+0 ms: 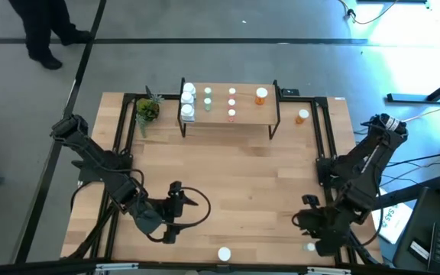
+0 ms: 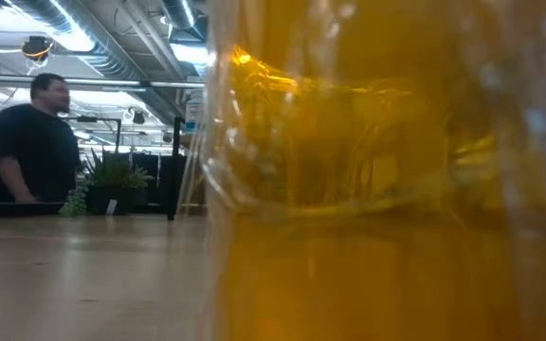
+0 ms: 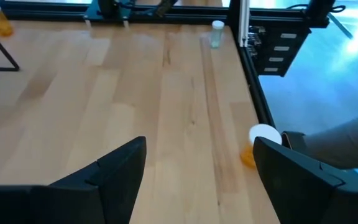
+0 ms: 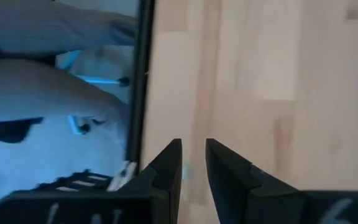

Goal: Pick and place medicine bottles onto shelf by color
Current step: Put the blue pill bottle on the shelf aligned with the other blue pill bottles

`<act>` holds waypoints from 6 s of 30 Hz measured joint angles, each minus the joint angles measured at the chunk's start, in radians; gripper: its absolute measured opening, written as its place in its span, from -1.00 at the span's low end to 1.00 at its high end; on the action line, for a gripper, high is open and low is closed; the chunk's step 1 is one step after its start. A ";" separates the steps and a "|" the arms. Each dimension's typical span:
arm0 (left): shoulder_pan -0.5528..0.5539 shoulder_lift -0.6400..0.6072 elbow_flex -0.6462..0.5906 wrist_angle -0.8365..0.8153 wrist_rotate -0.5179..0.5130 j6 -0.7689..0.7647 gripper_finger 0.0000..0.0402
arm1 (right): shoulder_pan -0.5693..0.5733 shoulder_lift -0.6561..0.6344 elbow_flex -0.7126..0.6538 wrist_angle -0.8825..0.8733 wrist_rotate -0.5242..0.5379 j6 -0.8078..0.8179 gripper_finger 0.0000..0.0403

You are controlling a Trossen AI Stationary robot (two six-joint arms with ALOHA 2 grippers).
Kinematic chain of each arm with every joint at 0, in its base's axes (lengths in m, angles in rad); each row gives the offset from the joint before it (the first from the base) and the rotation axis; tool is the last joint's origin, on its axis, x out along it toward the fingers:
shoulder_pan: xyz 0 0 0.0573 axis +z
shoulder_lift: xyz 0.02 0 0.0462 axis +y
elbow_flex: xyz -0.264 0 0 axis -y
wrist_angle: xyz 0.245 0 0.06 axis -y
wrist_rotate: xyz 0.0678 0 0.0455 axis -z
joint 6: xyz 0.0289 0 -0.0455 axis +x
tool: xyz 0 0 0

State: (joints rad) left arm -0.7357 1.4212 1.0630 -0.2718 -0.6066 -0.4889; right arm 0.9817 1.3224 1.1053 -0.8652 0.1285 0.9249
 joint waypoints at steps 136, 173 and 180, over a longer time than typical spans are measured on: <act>0.000 0.000 0.000 -0.004 -0.002 -0.027 0.45 | 0.171 0.401 0.000 0.092 -0.068 -0.434 0.00; 0.000 0.000 0.000 -0.004 -0.001 -0.026 0.45 | 0.171 0.409 0.000 0.079 -0.068 -0.304 -0.24; 0.000 0.000 0.000 -0.004 -0.002 -0.025 0.45 | 0.171 0.409 0.000 0.079 -0.068 -0.305 -0.43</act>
State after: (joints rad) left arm -0.7357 1.4212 1.0630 -0.2760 -0.6083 -0.5137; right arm 1.1522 1.7313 1.1053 -0.7864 0.0608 0.6203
